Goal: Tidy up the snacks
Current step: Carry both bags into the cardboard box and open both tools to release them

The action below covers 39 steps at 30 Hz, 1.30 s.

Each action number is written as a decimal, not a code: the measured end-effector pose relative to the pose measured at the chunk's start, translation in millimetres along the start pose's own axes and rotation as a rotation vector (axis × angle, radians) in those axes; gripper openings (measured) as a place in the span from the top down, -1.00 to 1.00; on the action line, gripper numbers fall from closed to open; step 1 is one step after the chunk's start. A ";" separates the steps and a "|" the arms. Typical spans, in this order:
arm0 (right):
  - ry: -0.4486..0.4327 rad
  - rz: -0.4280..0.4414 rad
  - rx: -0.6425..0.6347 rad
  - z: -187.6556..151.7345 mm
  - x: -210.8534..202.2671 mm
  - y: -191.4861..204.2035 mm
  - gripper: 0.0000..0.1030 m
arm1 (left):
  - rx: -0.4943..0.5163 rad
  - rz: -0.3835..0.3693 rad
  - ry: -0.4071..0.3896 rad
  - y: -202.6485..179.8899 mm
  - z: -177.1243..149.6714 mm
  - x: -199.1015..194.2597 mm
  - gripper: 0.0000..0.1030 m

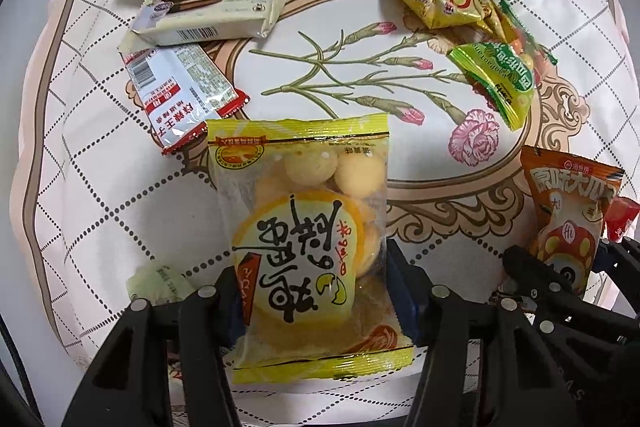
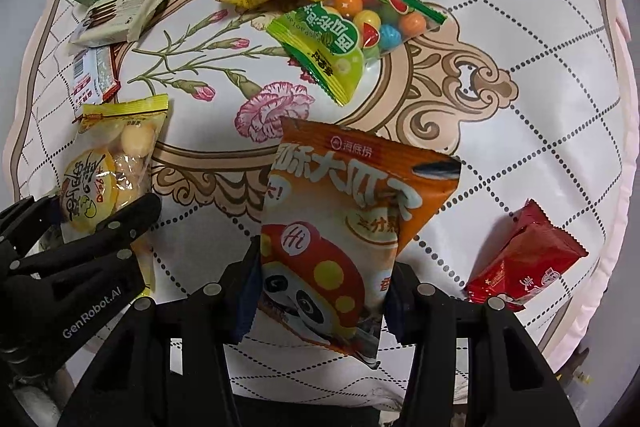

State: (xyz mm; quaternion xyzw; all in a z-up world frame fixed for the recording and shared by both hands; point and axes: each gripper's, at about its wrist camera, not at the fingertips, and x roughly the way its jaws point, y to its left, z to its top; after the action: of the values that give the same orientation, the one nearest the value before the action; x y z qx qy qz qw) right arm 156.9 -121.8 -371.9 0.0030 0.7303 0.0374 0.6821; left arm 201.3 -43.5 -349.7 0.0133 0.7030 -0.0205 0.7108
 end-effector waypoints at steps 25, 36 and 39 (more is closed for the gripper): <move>-0.348 0.137 -0.047 121.8 -193.2 2.0 0.02 | -0.034 -0.132 -0.335 74.2 147.9 -195.8 0.09; -0.179 0.000 -0.047 242.9 -157.6 1.3 0.02 | -0.025 -0.052 -0.114 104.5 262.3 -129.9 0.09; -0.143 -0.032 -0.040 259.6 -142.2 -0.5 0.02 | -0.023 -0.018 -0.052 110.3 271.5 -104.9 0.08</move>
State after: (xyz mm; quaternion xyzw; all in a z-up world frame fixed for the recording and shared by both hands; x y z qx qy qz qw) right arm 425.4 -117.1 -247.6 -0.0197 0.6785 0.0406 0.7332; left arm 476.7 54.9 -242.8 -0.0017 0.6846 -0.0188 0.7286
